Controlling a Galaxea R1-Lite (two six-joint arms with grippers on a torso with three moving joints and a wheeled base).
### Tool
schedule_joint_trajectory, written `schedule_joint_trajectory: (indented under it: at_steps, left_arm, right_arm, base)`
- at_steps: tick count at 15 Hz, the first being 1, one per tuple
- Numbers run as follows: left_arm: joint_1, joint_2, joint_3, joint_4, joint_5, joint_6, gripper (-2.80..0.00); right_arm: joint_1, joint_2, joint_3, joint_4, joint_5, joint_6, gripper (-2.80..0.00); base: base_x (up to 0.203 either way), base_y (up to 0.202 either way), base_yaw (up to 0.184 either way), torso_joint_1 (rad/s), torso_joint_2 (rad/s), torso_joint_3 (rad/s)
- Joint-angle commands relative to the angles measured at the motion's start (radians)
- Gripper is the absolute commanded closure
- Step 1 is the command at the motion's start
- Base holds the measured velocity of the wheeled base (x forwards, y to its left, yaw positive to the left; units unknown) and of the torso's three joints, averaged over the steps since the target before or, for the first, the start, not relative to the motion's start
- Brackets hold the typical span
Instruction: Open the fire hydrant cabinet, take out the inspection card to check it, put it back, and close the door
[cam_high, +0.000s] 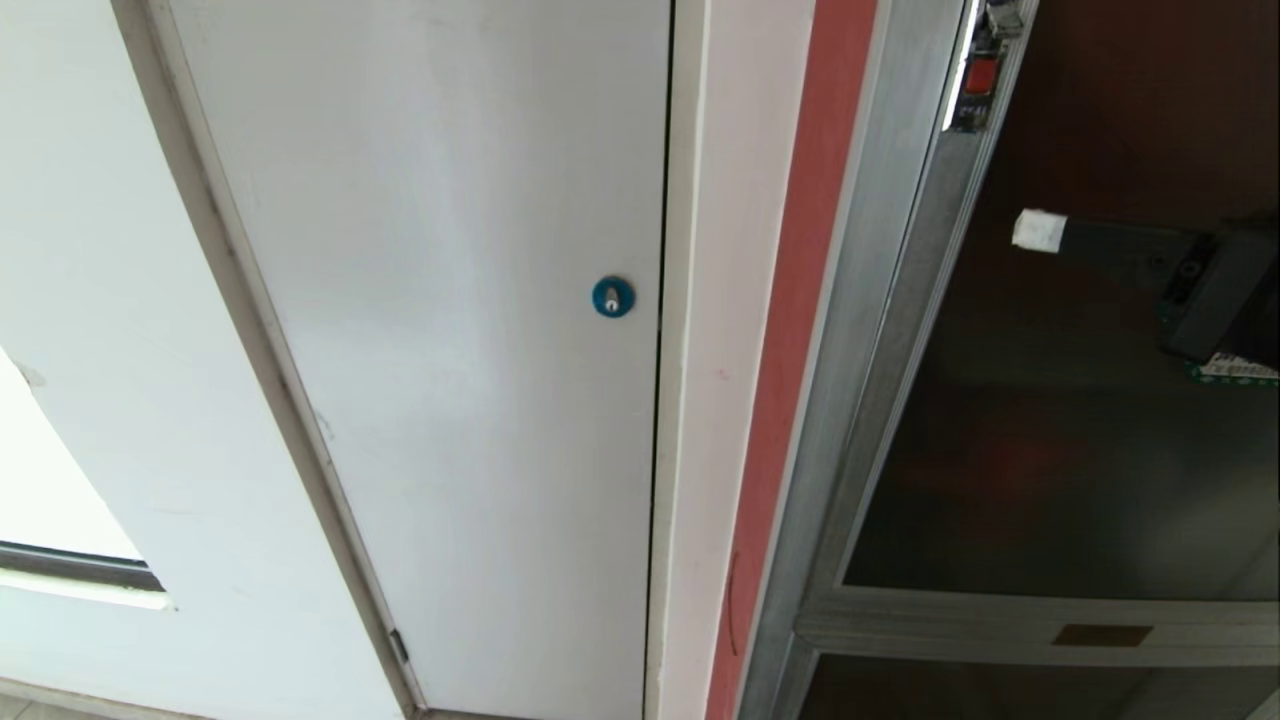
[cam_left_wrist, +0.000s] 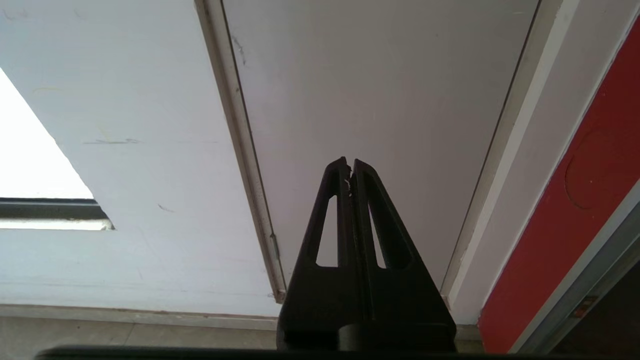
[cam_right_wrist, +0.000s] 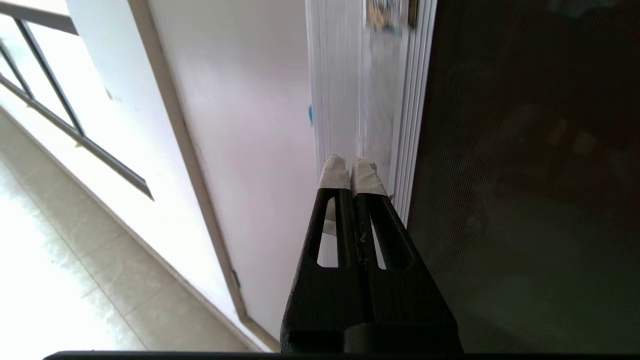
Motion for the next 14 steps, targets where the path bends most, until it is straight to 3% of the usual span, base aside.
schedule_joint_trajectory:
  at_steps: [1, 14]
  left_arm:
    - [0.0, 0.0, 0.012, 0.0, 0.0, 0.0, 0.0]
    - [0.0, 0.0, 0.012, 0.0, 0.0, 0.0, 0.0]
  right_arm:
    - [0.006, -0.014, -0.071, 0.021, 0.004, 0.0, 0.0]
    - [0.042, 0.188, -0.564, 0.295, -0.008, 0.002, 0.0]
  base:
    - [0.0, 0.0, 0.0, 0.0, 0.0, 0.0]
    - [0.0, 0.0, 0.0, 0.0, 0.0, 0.0]
